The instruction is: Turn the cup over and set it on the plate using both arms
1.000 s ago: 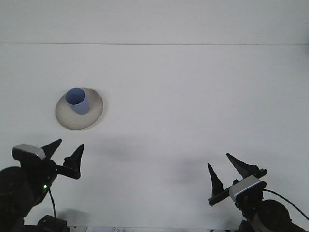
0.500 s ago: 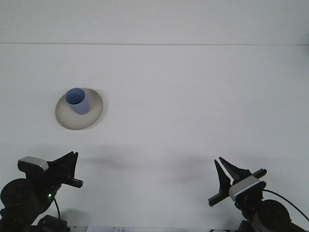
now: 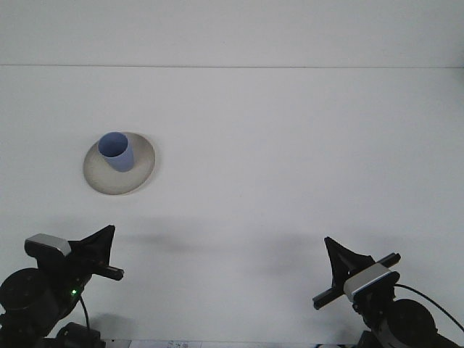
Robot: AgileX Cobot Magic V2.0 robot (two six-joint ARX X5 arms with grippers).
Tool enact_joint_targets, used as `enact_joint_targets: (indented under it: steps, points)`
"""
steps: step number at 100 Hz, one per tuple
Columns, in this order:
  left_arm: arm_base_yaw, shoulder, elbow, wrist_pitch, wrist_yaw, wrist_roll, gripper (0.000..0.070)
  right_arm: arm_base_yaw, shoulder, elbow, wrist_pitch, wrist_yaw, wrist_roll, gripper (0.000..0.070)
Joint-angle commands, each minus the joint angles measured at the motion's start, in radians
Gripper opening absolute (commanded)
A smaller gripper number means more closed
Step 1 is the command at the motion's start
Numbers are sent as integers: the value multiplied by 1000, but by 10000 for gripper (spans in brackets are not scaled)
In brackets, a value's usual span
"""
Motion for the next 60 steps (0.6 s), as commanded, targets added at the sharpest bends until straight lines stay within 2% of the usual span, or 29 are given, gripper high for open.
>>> enact_joint_targets:
  steps: [1, 22, 31, 40, 60]
  points:
    - [-4, 3, 13, 10, 1, -6, 13, 12, 1, -2, 13, 0, 6, 6]
    - [-3, 3, 13, 9, 1, -1, 13, 12, 1, -2, 13, 0, 6, 6]
    - [23, -20, 0, 20, 0, 107, 13, 12, 1, -2, 13, 0, 6, 6]
    - [73, -69, -70, 93, -17, 154, 13, 12, 1, -2, 13, 0, 6, 6]
    - [197, -262, -397, 342, -164, 266, 13, 12, 1, -2, 13, 0, 6, 6]
